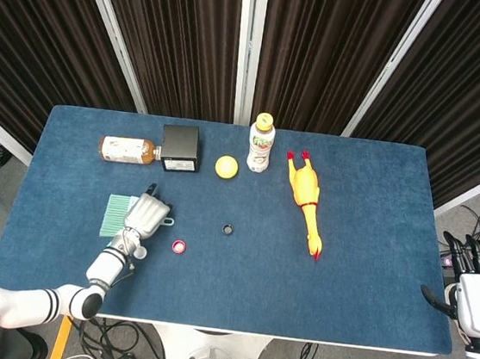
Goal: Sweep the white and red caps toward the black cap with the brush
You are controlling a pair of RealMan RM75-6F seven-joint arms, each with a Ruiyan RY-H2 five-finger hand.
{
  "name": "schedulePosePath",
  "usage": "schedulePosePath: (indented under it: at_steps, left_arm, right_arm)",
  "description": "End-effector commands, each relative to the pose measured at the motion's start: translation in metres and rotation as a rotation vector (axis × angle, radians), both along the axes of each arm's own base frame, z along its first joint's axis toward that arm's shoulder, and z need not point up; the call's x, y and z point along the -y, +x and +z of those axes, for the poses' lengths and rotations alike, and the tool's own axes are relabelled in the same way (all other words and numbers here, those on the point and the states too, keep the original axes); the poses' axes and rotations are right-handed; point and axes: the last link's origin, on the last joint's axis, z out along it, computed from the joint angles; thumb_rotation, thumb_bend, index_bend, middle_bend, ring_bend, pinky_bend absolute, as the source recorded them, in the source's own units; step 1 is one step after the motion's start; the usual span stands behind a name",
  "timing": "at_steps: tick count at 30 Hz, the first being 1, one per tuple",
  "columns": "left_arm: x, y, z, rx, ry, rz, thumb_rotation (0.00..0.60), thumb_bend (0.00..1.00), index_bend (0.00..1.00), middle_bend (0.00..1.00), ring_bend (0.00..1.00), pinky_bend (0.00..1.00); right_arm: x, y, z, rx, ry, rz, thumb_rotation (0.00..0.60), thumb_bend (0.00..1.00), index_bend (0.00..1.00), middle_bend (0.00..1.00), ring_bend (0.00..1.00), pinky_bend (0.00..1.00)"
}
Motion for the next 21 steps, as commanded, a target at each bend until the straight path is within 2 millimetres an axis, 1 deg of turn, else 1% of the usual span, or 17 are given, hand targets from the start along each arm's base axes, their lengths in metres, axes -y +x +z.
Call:
schedulePosePath:
  at_steps: [1,5,7,9,13,15,18,21]
  left_arm:
    - [0.001,-0.002,-0.001,0.006,0.002,-0.004,0.6,0.32,0.47,0.54,0.37,0.12]
    - [0.001,-0.002,0.002,0.037,0.009,-0.012,0.6,0.34,0.49,0.56,0.4,0.18]
    - [0.002,-0.002,0.006,0.057,0.017,-0.026,0.6,0.35,0.5,0.57,0.4,0.19]
    - [0.003,-0.004,0.012,0.088,0.016,-0.036,0.6,0.35,0.5,0.57,0.4,0.2]
    - [0.002,-0.007,0.03,0.166,0.02,-0.052,0.6,0.38,0.5,0.57,0.4,0.28]
    - [0.0,-0.007,0.042,0.259,0.014,-0.039,0.6,0.39,0.5,0.57,0.41,0.34]
    - [-0.003,-0.016,0.06,0.434,0.01,0.016,0.6,0.42,0.51,0.58,0.43,0.43]
    - [-0.006,-0.028,0.08,0.573,0.017,0.05,0.6,0.45,0.51,0.59,0.44,0.47]
  right_arm:
    - [0.0,0.0,0.0,0.0,0.0,-0.001,0.6,0.09,0.0,0.16,0.0,0.06]
    - [0.0,0.001,0.0,0.0,-0.003,0.001,0.6,0.09,0.0,0.16,0.0,0.06]
    - [0.0,0.002,0.001,0.0,-0.005,0.001,0.6,0.09,0.0,0.16,0.0,0.06]
    - [-0.001,0.003,0.001,0.0,-0.006,0.002,0.6,0.09,0.0,0.16,0.0,0.06]
    - [-0.001,0.005,0.003,-0.003,-0.01,0.01,0.6,0.09,0.0,0.16,0.0,0.06]
    - [-0.002,0.007,0.003,0.0,-0.011,0.013,0.6,0.09,0.0,0.16,0.0,0.06]
    - [-0.004,0.008,0.004,-0.002,-0.011,0.016,0.6,0.09,0.0,0.16,0.0,0.06]
    - [-0.005,0.008,0.005,-0.004,-0.014,0.013,0.6,0.09,0.0,0.16,0.0,0.06]
